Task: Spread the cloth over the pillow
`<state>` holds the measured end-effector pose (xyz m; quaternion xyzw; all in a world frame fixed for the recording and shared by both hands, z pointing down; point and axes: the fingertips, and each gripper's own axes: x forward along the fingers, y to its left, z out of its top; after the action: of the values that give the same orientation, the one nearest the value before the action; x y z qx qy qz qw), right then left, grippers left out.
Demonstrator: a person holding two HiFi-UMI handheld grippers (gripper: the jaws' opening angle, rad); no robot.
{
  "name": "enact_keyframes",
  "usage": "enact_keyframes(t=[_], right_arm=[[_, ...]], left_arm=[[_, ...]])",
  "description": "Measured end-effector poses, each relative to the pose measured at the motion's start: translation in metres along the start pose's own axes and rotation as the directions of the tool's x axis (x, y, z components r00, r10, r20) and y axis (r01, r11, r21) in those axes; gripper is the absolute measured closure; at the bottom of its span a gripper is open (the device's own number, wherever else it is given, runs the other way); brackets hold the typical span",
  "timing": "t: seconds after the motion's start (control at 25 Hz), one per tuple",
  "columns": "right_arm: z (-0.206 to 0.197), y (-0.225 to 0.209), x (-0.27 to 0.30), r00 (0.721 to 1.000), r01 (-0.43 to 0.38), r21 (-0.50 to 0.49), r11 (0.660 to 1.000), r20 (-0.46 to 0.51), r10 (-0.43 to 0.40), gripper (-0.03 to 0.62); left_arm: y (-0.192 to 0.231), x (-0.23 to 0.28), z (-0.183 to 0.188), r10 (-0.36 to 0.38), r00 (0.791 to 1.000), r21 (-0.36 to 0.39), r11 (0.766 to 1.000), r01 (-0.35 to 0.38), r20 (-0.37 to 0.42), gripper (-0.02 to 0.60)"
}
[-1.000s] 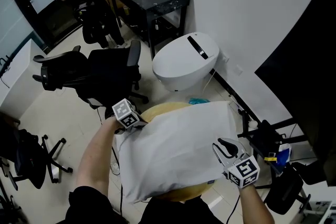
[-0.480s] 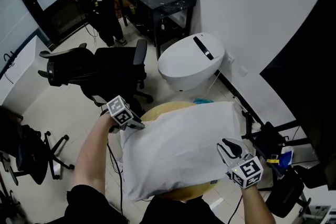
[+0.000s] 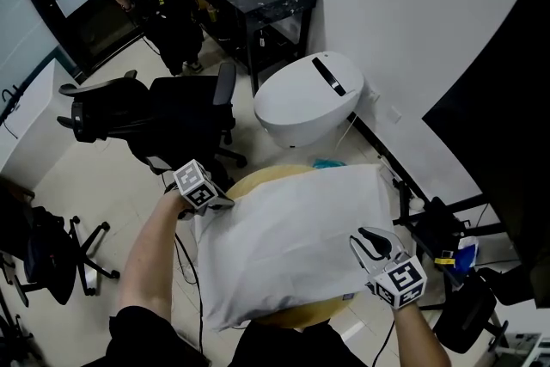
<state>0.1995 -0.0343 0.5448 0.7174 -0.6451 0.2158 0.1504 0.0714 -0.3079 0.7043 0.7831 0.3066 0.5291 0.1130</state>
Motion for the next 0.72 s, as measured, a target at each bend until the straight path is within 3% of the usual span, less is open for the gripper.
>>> enact_keyframes(t=[0.16,0.4,0.48,0.6,0.72], right_arm=[[-0.001,-0.002,0.000,1.000,0.003,0.007,1.000,0.002,-0.003,0.485],[0.002,0.000,0.003,1.000,-0.009,0.006,1.000,0.005,0.009,0.484],[0.002,0.000,0.005,1.000,-0.014,0.005,1.000,0.006,0.014,0.485],[0.002,0.001,0.007,1.000,-0.018,0.007,1.000,0.009,0.018,0.485],[0.005,0.002,0.005,1.000,-0.018,0.009,1.000,0.017,0.018,0.485]], left_arm=[[0.012,-0.037,0.013,0.180,0.981,0.059,0.981,-0.185,0.077,0.581],[0.025,-0.068,0.013,0.447,0.890,0.081,0.887,-0.454,0.094,0.581],[0.027,-0.057,0.007,0.472,0.879,0.073,0.876,-0.476,0.066,0.581],[0.025,-0.031,-0.003,0.442,0.896,0.065,0.894,-0.443,0.027,0.579],[0.027,-0.026,-0.001,0.463,0.884,0.045,0.884,-0.466,0.065,0.517]])
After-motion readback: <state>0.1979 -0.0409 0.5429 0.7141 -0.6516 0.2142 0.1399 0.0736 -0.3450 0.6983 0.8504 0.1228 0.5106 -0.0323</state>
